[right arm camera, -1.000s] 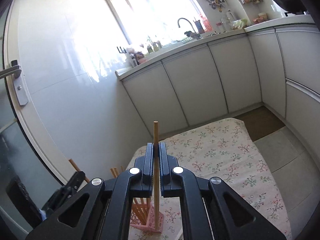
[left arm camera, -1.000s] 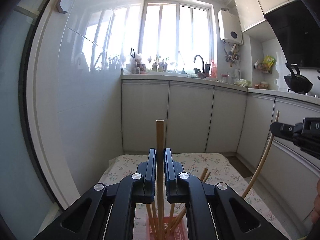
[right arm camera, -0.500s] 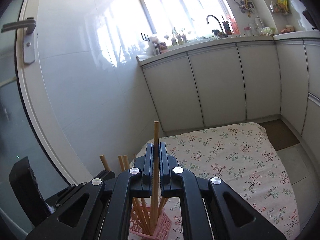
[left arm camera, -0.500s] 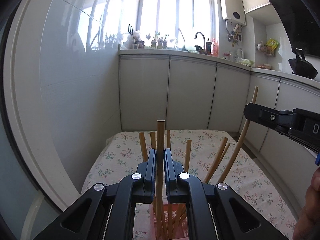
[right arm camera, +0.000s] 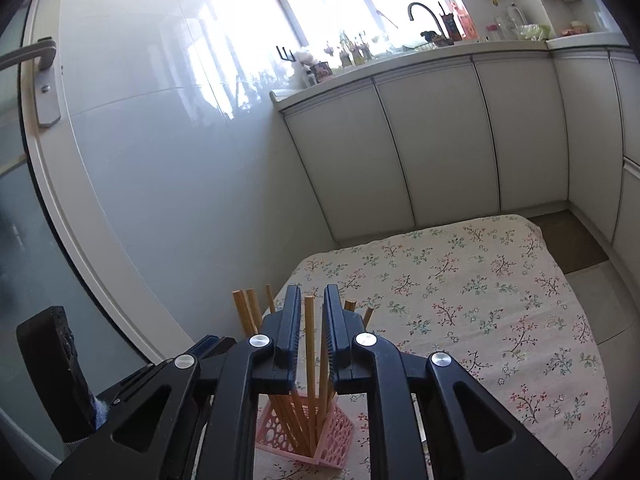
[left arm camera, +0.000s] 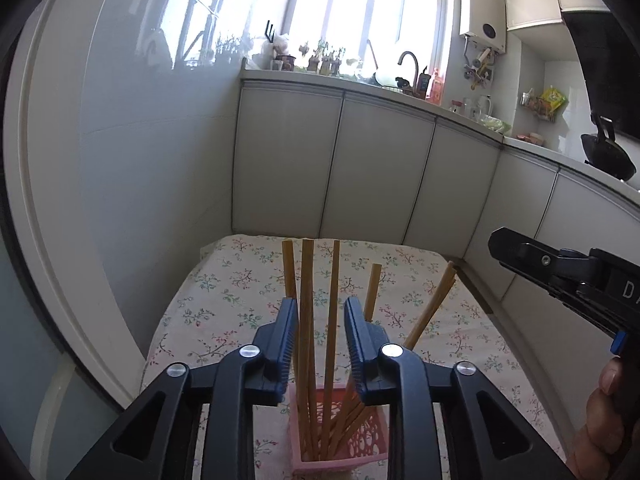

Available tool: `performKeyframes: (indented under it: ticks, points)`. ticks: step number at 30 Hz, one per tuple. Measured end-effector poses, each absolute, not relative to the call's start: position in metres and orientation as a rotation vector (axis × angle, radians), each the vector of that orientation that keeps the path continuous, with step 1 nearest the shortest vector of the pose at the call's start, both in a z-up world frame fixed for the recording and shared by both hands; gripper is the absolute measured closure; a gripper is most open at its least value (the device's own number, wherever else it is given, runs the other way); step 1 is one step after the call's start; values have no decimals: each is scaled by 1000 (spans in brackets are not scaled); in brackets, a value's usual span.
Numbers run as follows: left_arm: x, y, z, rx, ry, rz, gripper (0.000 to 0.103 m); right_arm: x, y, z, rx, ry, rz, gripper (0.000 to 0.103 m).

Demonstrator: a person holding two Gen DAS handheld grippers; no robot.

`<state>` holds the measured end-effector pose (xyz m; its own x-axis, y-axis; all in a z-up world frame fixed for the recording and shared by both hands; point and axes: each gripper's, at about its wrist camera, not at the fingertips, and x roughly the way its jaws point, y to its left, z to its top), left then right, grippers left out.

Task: Organize utensils
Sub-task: 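Lower the chopsticks into the pink basket and open both tools, then move the left tool to the red spoon and close on its bowl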

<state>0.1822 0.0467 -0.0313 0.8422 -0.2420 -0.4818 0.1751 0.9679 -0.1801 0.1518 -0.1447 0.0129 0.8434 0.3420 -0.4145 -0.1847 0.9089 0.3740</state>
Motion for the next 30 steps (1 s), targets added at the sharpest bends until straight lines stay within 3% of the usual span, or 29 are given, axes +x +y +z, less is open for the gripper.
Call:
performKeyframes:
  ticks: [2,7,13,23,30]
  points:
    - [176,48,-27,-141,534,-220,62,146,-153,20,360,491,292,70]
    - [156,45,-16,-110,580,-227,38,128,-178,34,381,539,275,64]
    - [138,32,-21,-80,721,-279,22,105,-221,33,426,654,217,52]
    - [116,-6,-72,35,1032,-382,18,81,-267,-5,423,922,78,42]
    - [99,-51,-126,179,1232,-469,18,77,-273,-58,350,1192,33,42]
